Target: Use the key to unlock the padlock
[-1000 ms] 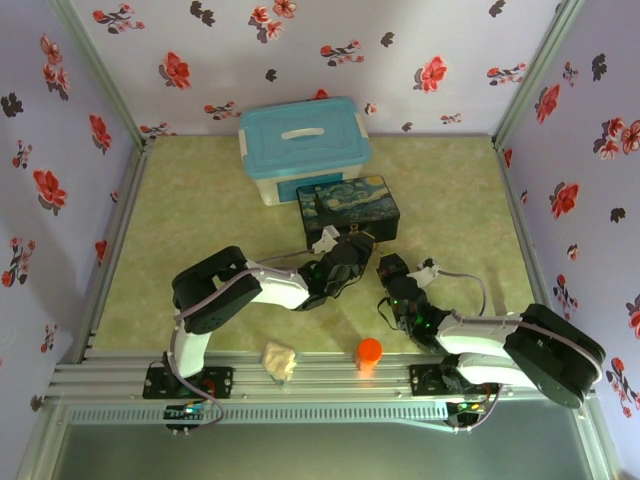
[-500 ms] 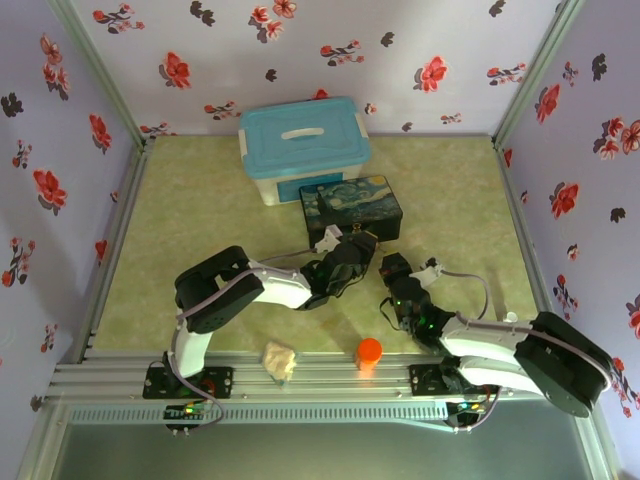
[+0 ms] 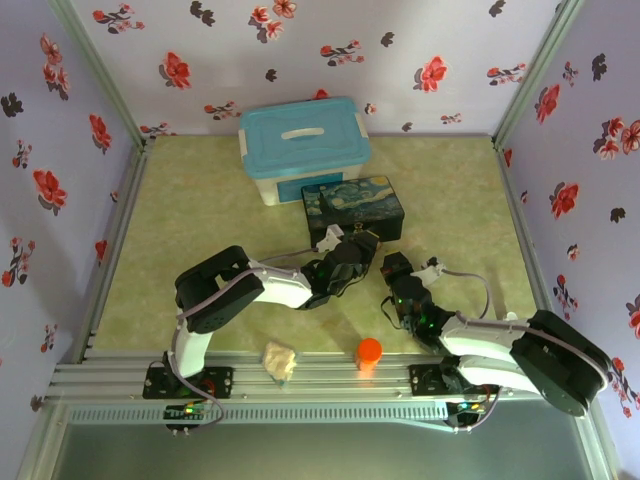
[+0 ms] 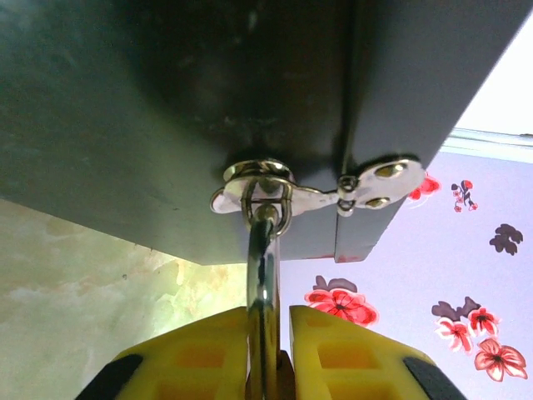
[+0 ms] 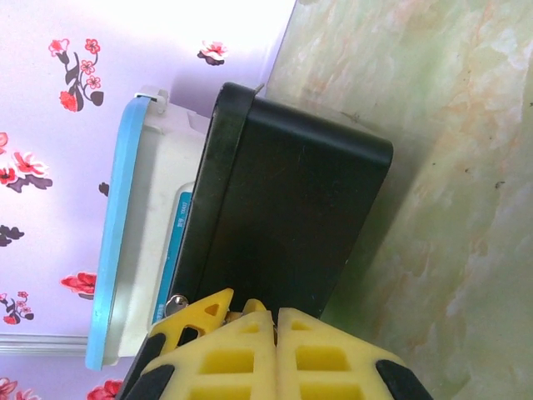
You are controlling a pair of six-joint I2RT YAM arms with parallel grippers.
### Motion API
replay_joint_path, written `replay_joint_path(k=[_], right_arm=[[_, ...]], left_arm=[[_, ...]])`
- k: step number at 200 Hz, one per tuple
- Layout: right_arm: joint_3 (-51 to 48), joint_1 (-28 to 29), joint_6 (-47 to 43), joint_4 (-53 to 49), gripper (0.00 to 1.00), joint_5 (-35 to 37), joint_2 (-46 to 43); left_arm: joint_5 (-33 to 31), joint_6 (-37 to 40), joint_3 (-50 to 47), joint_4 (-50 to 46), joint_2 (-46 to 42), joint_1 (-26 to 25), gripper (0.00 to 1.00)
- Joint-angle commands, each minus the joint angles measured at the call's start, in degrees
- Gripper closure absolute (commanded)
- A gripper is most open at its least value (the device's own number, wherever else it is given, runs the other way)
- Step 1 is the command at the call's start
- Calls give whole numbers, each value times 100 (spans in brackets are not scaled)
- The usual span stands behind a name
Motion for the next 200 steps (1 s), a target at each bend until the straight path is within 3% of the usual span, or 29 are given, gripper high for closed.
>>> replay_joint_path(k=[1,32,96,130,200], right_arm=[[31,-24,-220,-207,100,-45,-247],[-23,-92,-57,-118,100,-121,-102],[-115,-553,-306,2328,100,-1301,1305],[-15,-657,-374,2859,100,-1925,1927],[-58,-469,-418,2153,100,-1702,1636]], left_arm=[[264,-113,183,598,81,-92,100],[267,-76,236,696,75,-135,100],[353,-99,212,757,38,-186,100],[332,-38,225,788,71,-187,100],[361,-4,242,827,182,-172,100]])
